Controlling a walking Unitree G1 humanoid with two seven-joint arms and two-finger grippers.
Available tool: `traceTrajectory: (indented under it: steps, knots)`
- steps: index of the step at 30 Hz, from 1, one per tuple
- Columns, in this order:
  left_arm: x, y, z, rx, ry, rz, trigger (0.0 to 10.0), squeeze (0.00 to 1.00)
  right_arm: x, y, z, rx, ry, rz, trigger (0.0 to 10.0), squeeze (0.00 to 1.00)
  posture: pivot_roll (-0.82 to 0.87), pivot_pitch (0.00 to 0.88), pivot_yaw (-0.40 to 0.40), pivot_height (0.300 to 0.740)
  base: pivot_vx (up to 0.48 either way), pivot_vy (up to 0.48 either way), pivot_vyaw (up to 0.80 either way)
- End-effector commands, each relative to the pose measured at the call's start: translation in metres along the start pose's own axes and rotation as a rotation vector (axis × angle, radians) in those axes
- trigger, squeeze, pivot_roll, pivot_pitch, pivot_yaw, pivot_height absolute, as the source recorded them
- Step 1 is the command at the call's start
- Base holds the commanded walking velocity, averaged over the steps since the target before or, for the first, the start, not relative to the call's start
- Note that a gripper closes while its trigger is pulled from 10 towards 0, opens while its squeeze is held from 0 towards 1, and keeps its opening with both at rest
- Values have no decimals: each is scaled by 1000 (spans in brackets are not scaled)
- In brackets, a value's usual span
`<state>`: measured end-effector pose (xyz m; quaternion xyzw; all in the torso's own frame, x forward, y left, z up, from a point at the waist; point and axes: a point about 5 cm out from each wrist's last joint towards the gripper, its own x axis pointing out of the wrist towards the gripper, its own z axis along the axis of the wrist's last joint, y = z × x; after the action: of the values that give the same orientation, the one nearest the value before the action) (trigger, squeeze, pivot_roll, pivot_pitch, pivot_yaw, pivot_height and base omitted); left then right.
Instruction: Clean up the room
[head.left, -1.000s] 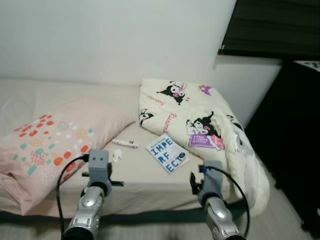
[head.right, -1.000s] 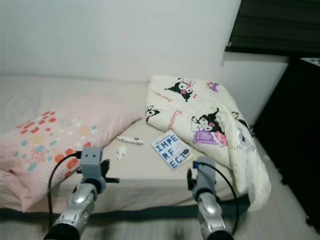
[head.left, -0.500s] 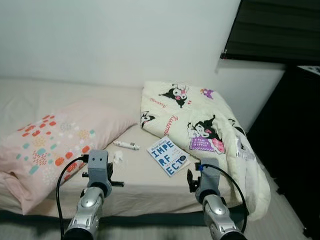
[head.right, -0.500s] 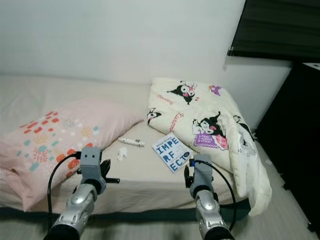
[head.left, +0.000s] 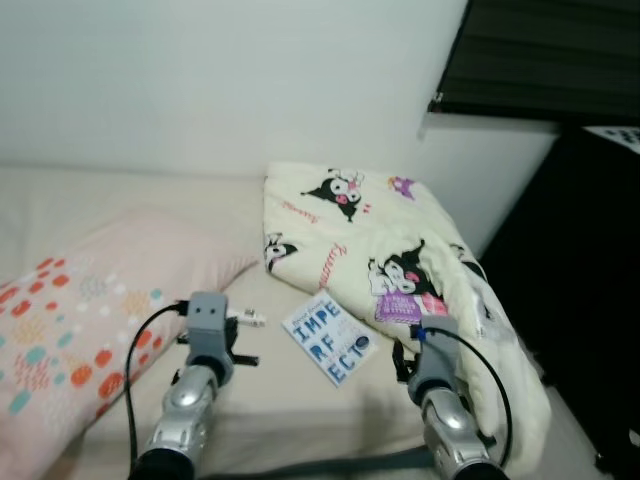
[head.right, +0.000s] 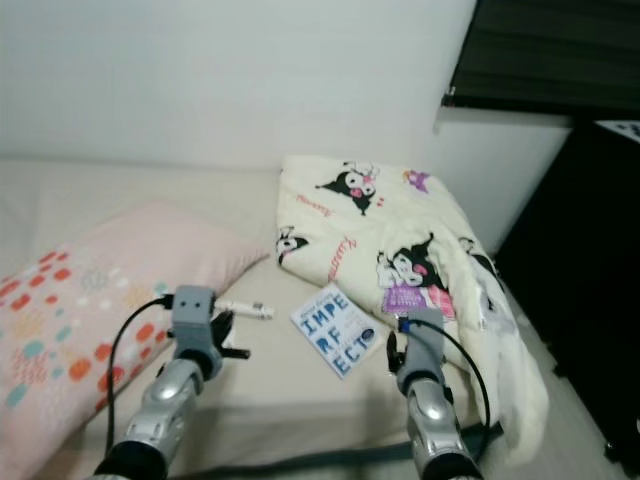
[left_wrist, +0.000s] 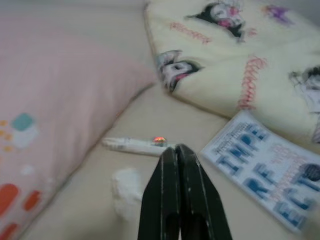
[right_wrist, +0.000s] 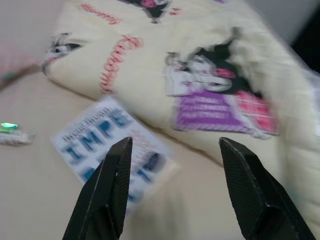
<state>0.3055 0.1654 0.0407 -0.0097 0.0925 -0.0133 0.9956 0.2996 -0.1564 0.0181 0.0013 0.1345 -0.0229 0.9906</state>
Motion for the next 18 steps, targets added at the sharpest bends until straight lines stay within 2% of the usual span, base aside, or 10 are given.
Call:
traceTrajectory:
  steps: [1, 9, 12, 18]
  knots:
    - [1, -4, 0, 5, 4, -12, 10000, 0, -2, -6, -5, -11, 19, -13, 10000, 0, 3, 0, -99, 740, 398, 0, 0]
    - [1, -5, 0, 1, 4, -23, 10000, 0, -3, -5, -6, -11, 18, -10, 10000, 0, 2, 0, -100, 740, 365, 0, 0]
    - [-1, -9, -2, 50, -1, -66, 10000, 0, -4, -3, -7, -8, 23, -6, 10000, 0, 4, 0, -100, 740, 0, 0, 0]
    - [-4, -9, -4, 61, -1, -78, 10000, 0, -4, -2, -9, -7, 31, -3, 10000, 0, 3, 0, -100, 740, 0, 0, 0]
